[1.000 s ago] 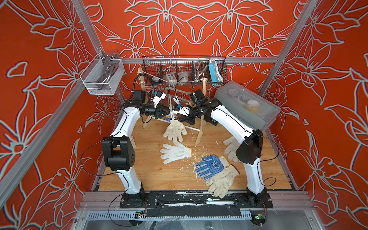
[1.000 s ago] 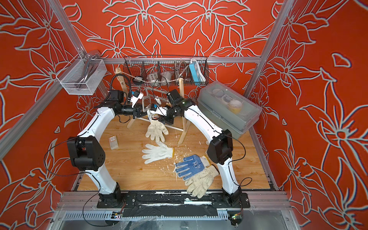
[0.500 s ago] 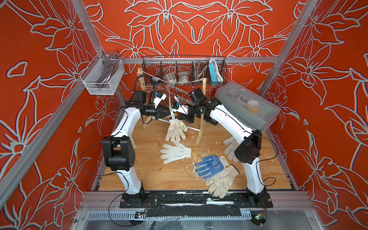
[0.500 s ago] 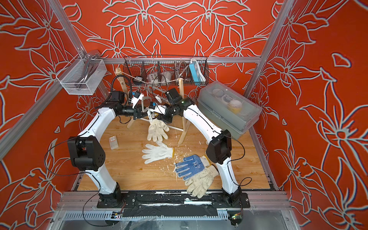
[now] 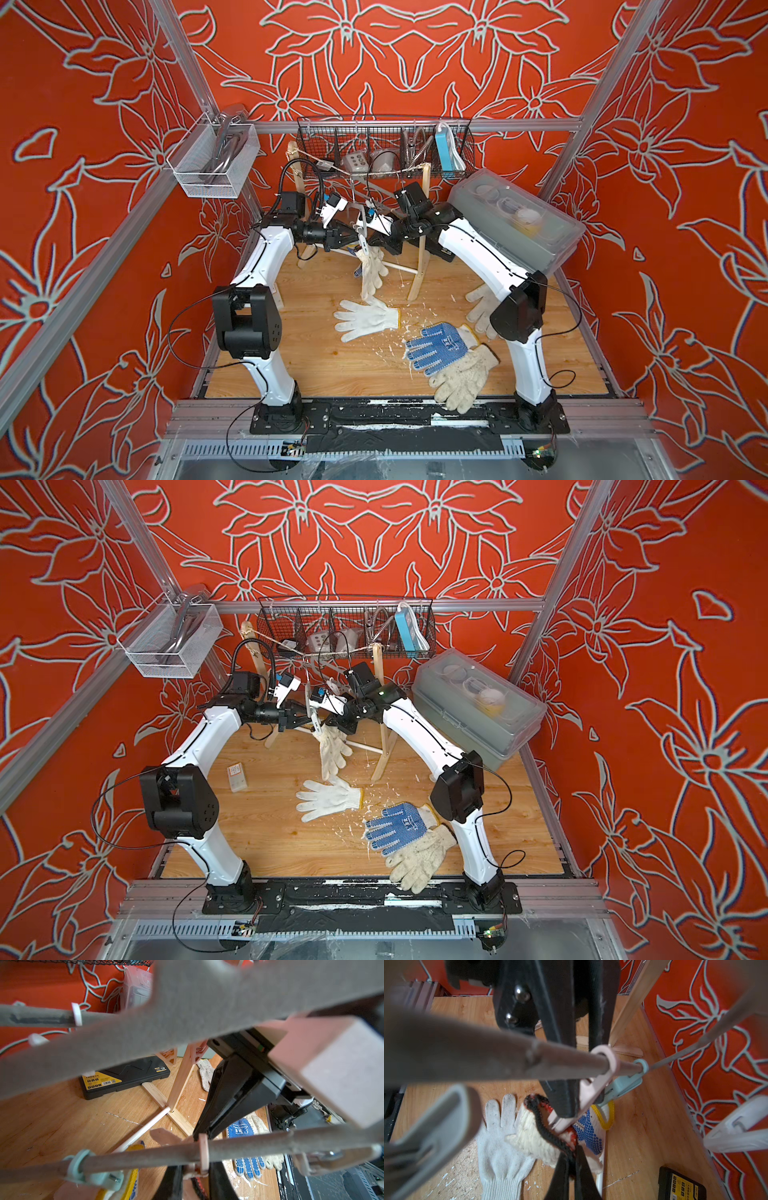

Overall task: Clip the gloves onto a hanger to dry
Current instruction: Clamp the glove onto the hanger.

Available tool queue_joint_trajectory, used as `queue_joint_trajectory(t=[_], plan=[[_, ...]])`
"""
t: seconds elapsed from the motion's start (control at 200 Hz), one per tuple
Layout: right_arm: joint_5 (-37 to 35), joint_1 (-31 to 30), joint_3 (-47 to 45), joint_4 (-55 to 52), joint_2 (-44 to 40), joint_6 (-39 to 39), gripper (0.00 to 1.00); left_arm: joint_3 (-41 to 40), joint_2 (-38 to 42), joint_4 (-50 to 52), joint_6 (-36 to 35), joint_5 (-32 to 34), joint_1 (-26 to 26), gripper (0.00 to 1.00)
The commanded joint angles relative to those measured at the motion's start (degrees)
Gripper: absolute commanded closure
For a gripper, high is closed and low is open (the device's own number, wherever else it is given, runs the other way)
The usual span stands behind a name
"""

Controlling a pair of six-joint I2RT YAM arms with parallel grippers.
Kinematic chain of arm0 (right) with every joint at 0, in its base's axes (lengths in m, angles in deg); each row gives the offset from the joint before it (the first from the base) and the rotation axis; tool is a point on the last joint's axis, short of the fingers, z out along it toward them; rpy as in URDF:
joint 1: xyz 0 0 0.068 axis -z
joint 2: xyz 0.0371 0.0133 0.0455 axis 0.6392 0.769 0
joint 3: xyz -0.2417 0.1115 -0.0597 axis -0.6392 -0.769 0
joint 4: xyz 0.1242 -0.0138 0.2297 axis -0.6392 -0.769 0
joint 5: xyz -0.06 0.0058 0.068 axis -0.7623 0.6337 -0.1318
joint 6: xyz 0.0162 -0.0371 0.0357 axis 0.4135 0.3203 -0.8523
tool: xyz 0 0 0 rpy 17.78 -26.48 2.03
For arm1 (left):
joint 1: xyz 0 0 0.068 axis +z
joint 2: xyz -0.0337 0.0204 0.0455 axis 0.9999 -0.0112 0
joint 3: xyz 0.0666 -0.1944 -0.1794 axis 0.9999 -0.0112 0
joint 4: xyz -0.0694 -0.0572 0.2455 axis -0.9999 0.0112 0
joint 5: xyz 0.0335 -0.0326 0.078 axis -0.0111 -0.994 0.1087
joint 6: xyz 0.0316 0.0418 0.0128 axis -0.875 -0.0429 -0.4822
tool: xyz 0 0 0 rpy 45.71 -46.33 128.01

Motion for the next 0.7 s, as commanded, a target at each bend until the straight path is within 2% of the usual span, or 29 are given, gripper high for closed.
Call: queue_joint_trajectory(t=[0.0,0.36,0.575,0.696], plan=[[1.1,-0.2,-1.9,3.9,-3.2,-3.2,1.00,-1.1,1.9,0.6,-1.6,0.1,-0.4,0.84],[3.7,-0.3,-3.2,3.0,-4.2,-4.1,1.00,-3.1,3.2,-4.9,0.5,4.8,-0.4,0.86],[-2.3,-0.5,-8.2,10.8,-6.8,-9.1,1.00,-3.7,3.2,-4.9,1.0,4.0,-0.4,0.86],[-2.9,-0.9,-8.8,12.0,-6.6,-9.4,1.00,-3.4,2.8,-4.9,2.1,3.3,-0.6,0.85]])
